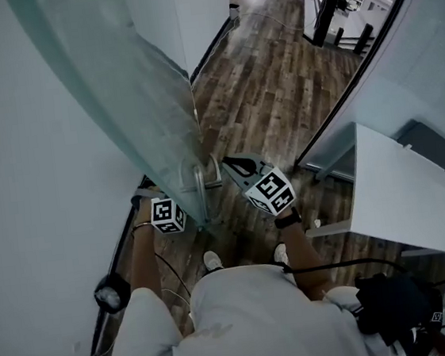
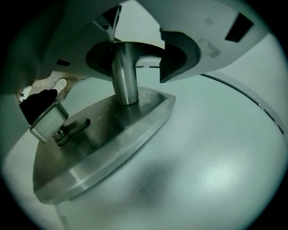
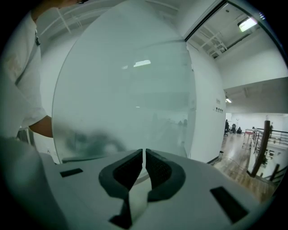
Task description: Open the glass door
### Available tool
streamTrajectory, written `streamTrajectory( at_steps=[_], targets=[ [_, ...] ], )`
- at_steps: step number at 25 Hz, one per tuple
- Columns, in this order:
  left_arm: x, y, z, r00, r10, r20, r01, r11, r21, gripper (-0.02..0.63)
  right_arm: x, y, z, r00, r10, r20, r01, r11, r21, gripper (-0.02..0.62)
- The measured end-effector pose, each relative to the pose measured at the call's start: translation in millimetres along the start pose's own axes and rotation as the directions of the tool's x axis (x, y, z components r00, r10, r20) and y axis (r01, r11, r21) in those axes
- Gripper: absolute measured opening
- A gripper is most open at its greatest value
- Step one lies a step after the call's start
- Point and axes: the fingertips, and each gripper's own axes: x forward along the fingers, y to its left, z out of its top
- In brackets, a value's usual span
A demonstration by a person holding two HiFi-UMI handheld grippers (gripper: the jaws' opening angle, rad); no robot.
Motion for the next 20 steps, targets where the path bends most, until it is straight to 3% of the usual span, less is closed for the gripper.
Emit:
streamTrajectory(
  at_steps=[3,5,9,14,20],
  targets=[
    [-7.7,6.6,-10.5,1.000,-0.002,0.000,0.002,1.000,0.013,0.210,10.7,-1.0,-6.2,0.999,0.016,-0.033,-0.016,1.000,-0.016,0.012],
    [-20.2,12.8,-16.4,1.000,0.001,-0.017,-0.001,1.000,0.008,0.210,21.2,6.2,-13.2,0.997,0.037,-0.069,-0.040,0.998,-0.045,0.055],
    [-29.2,13.3,-40.4,0.998,-0.011,-0.065,0.013,1.000,0.026,0.210,44.8,36.8,-13.6,0.981,0.161,-0.110,-0.172,0.979,-0.108,0.098],
    [-42.3,16.2,-71.4,0.992,-0.001,-0.126,0.007,0.999,0.048,0.210,66.0,97.4,0.0,0.920,0.353,-0.169,-0.384,0.896,-0.223,0.103],
    [-58.2,17.0,-104.3,0.995,0.024,-0.099,-0.020,0.999,0.044,0.210,99.3,135.0,-7.5,0.892,0.347,-0.290,-0.444,0.796,-0.411,0.120]
  ],
)
